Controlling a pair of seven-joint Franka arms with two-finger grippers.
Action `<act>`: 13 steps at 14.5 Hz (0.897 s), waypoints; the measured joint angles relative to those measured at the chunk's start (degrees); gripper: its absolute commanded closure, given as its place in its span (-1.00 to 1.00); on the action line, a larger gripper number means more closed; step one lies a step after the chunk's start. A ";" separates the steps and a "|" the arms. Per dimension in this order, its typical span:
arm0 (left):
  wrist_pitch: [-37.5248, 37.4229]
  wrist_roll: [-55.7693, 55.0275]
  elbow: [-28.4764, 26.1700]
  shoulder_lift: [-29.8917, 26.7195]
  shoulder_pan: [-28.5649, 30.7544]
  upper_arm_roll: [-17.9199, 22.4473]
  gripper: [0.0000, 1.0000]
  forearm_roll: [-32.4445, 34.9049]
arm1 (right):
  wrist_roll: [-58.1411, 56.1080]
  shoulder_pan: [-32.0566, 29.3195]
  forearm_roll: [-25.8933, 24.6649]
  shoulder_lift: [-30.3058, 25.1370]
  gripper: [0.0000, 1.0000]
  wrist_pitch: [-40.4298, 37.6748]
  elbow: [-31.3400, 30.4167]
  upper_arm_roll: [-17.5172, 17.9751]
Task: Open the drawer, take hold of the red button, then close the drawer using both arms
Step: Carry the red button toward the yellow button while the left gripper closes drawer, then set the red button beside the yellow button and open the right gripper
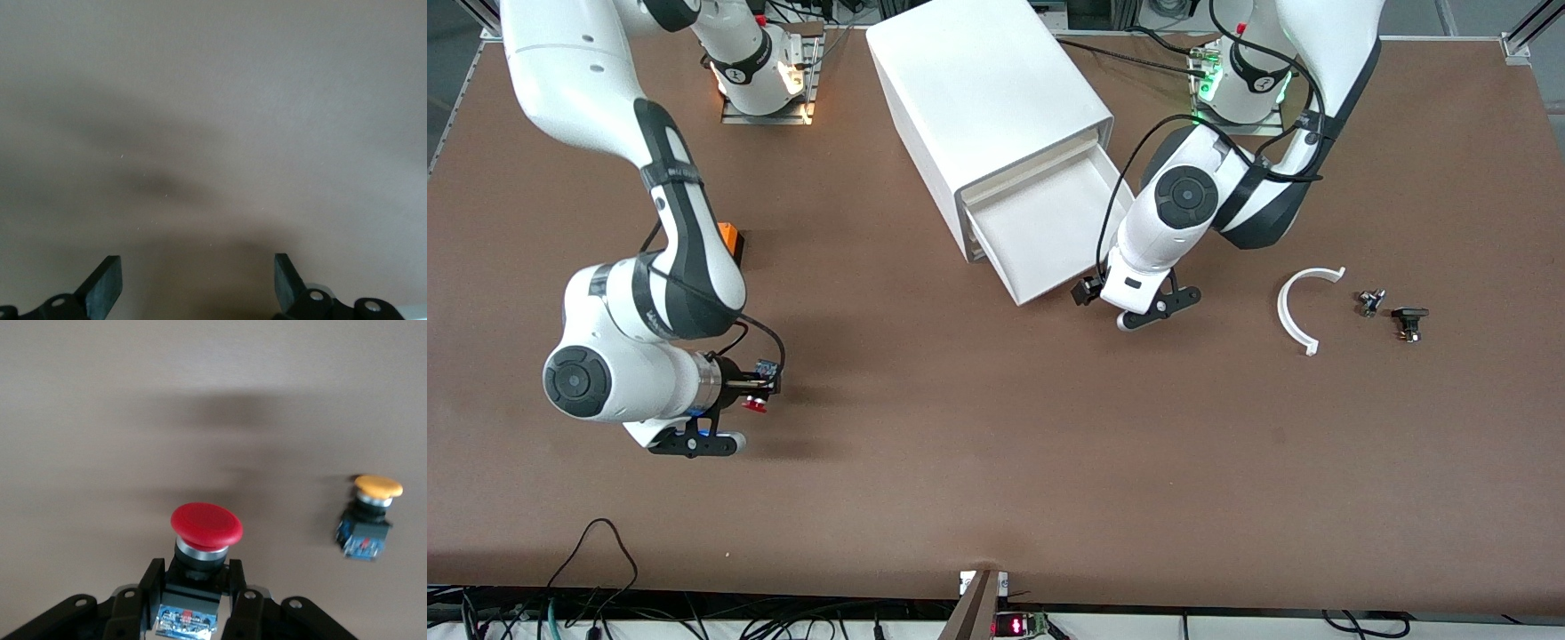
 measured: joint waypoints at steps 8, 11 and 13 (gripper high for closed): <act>-2.25 -5.16 -2.15 -0.39 -5.41 -1.48 -0.99 0.01 | -6.99 -4.30 -0.02 2.83 1.00 6.52 -6.08 0.13; -6.52 -5.64 -2.32 -1.02 -5.45 -4.45 -0.99 0.01 | -7.03 -4.22 -0.02 4.06 1.00 8.03 -6.15 0.21; -7.24 -5.79 -2.48 -1.16 -5.49 -5.83 -0.99 0.01 | -7.06 -4.22 -0.02 4.68 0.78 8.39 -6.15 0.21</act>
